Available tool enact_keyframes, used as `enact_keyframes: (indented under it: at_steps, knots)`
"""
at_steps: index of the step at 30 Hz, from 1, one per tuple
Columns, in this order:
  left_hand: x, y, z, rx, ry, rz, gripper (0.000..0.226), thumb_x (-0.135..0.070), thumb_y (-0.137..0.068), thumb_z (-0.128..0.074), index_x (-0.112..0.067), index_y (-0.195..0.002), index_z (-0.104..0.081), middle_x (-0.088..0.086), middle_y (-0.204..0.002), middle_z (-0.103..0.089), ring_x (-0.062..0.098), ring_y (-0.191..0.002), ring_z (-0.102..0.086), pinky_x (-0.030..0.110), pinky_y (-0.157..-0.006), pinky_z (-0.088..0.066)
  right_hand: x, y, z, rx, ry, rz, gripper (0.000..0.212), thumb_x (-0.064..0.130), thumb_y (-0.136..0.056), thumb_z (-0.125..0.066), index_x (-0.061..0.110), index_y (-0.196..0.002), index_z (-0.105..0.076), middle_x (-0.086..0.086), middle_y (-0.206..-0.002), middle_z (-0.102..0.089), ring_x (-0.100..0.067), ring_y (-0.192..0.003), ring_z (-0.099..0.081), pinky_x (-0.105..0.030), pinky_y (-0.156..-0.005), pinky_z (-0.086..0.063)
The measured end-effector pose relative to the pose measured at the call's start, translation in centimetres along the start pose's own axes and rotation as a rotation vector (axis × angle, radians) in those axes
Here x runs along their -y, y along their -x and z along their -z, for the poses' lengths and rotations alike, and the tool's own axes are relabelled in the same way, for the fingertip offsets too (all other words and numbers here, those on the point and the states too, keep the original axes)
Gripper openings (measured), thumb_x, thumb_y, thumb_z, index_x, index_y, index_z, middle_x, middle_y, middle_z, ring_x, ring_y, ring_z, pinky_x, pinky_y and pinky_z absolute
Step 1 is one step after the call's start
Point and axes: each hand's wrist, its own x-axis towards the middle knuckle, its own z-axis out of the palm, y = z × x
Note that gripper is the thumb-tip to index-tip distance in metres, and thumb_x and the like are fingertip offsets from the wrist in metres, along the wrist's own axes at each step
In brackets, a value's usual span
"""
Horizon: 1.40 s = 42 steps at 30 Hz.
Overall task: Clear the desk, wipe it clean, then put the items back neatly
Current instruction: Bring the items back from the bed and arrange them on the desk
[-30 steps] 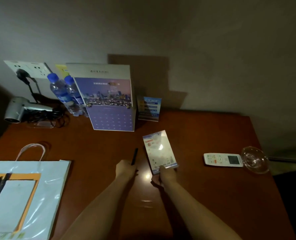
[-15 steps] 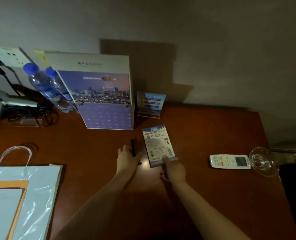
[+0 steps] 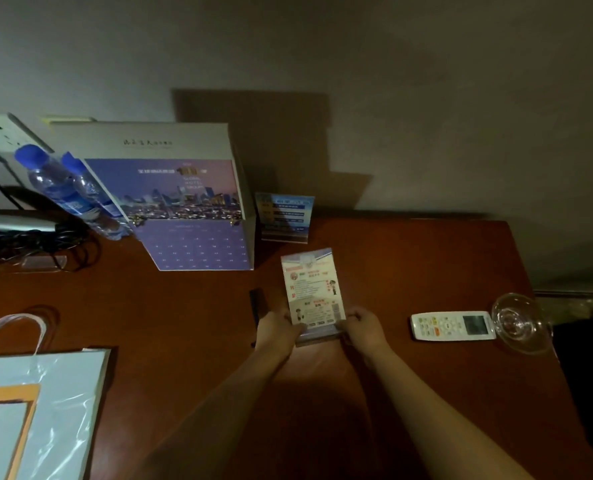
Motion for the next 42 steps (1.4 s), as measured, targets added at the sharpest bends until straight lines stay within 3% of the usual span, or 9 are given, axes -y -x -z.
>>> enact_keyframes:
  at_steps: [3, 10, 17, 22, 25, 31, 36, 38, 42]
  knots:
    - [-0.6, 0.0, 0.1, -0.052, 0.010, -0.094, 0.015, -0.016, -0.091, -0.061, -0.009, -0.104, -0.059, 0.003, -0.108, -0.066, 0.000, -0.073, -0.055, 0.007, -0.054, -0.041, -0.4, 0.3, 0.2, -0.053, 0.022, 0.095, 0.019, 0.002, -0.091, -0.055, 0.017, -0.080, -0.051, 0.003, -0.082, -0.059, -0.009, -0.074, -0.057, -0.014, -0.055, -0.041]
    - [-1.4, 0.2, -0.7, -0.148, -0.040, -0.169, 0.020, -0.009, -0.095, -0.053, -0.002, -0.110, -0.066, 0.010, -0.106, -0.066, 0.011, -0.079, -0.056, 0.025, -0.073, -0.049, -0.4, 0.2, 0.9, -0.174, 0.267, 0.308, 0.015, 0.010, -0.092, -0.057, 0.015, -0.078, -0.056, 0.006, -0.082, -0.057, -0.011, -0.076, -0.054, -0.013, -0.053, -0.035]
    - [-0.4, 1.4, -1.5, -0.124, -0.019, -0.122, 0.024, -0.005, -0.095, -0.049, -0.006, -0.114, -0.064, 0.008, -0.098, -0.068, 0.003, -0.065, -0.054, 0.005, -0.053, -0.042, -2.1, 0.3, 0.8, -0.203, 0.157, 0.254, 0.015, 0.000, -0.088, -0.054, 0.012, -0.093, -0.062, -0.003, -0.093, -0.061, -0.019, -0.085, -0.058, -0.021, -0.065, -0.039]
    - [0.3, 3.3, -2.5, -0.142, 0.097, -0.089, 0.034, -0.004, -0.093, -0.051, -0.010, -0.127, -0.050, 0.011, -0.120, -0.061, 0.020, -0.104, -0.060, 0.021, -0.080, -0.050, -4.1, 1.3, 1.1, -0.196, 0.363, 0.303, 0.026, 0.016, -0.095, -0.055, 0.009, -0.119, -0.060, -0.007, -0.115, -0.055, -0.018, -0.104, -0.053, -0.019, -0.080, -0.037]
    - [1.3, 4.9, -3.8, -0.091, -0.163, -0.159, 0.055, -0.015, -0.097, -0.048, -0.015, -0.147, -0.027, 0.004, -0.148, -0.034, 0.019, -0.137, -0.030, 0.026, -0.113, -0.027, -6.0, 2.8, 1.0, -0.188, 0.667, 0.387, 0.040, 0.024, -0.100, -0.043, 0.015, -0.139, -0.044, -0.005, -0.137, -0.044, -0.018, -0.126, -0.040, -0.022, -0.098, -0.033]
    - [2.0, 5.8, -4.9, -0.014, -0.563, -0.192, 0.064, -0.033, -0.101, -0.028, -0.010, -0.152, 0.004, 0.005, -0.160, 0.004, 0.019, -0.147, 0.002, 0.033, -0.118, -0.005, -7.5, 3.7, 0.0, -0.046, 0.973, 0.379, 0.054, 0.033, -0.100, -0.018, 0.019, -0.152, -0.010, 0.002, -0.160, -0.005, -0.017, -0.145, -0.012, -0.038, -0.116, -0.016]
    - [2.0, 5.7, -5.9, -0.081, -0.718, -0.284, 0.079, -0.034, -0.091, -0.056, 0.005, -0.146, -0.015, 0.021, -0.155, -0.013, 0.031, -0.144, -0.016, 0.042, -0.111, -0.013, -7.1, 3.3, 0.1, -0.100, 1.034, 0.444, 0.046, 0.030, -0.082, -0.044, 0.011, -0.118, -0.065, -0.003, -0.125, -0.063, -0.019, -0.104, -0.066, -0.038, -0.077, -0.055]
    - [0.9, 4.5, -6.1, -0.098, -0.734, -0.300, 0.078, -0.032, -0.093, -0.055, 0.006, -0.145, -0.012, 0.021, -0.155, -0.007, 0.031, -0.144, -0.013, 0.045, -0.113, -0.016, -6.7, 2.8, 0.3, -0.116, 1.018, 0.433, 0.051, 0.027, -0.089, -0.054, 0.009, -0.136, -0.049, -0.006, -0.143, -0.047, -0.021, -0.126, -0.051, -0.044, -0.096, -0.046]
    - [-3.1, 0.9, -5.5, 0.017, -0.816, -0.207, 0.066, -0.029, -0.102, -0.027, -0.003, -0.148, 0.013, 0.013, -0.158, 0.013, 0.026, -0.146, 0.008, 0.041, -0.118, -0.001, -4.1, 0.0, 0.9, -0.141, 0.886, 0.321, 0.054, 0.033, -0.104, -0.019, 0.021, -0.152, 0.000, 0.006, -0.160, 0.003, -0.011, -0.147, 0.002, -0.042, -0.118, -0.004]
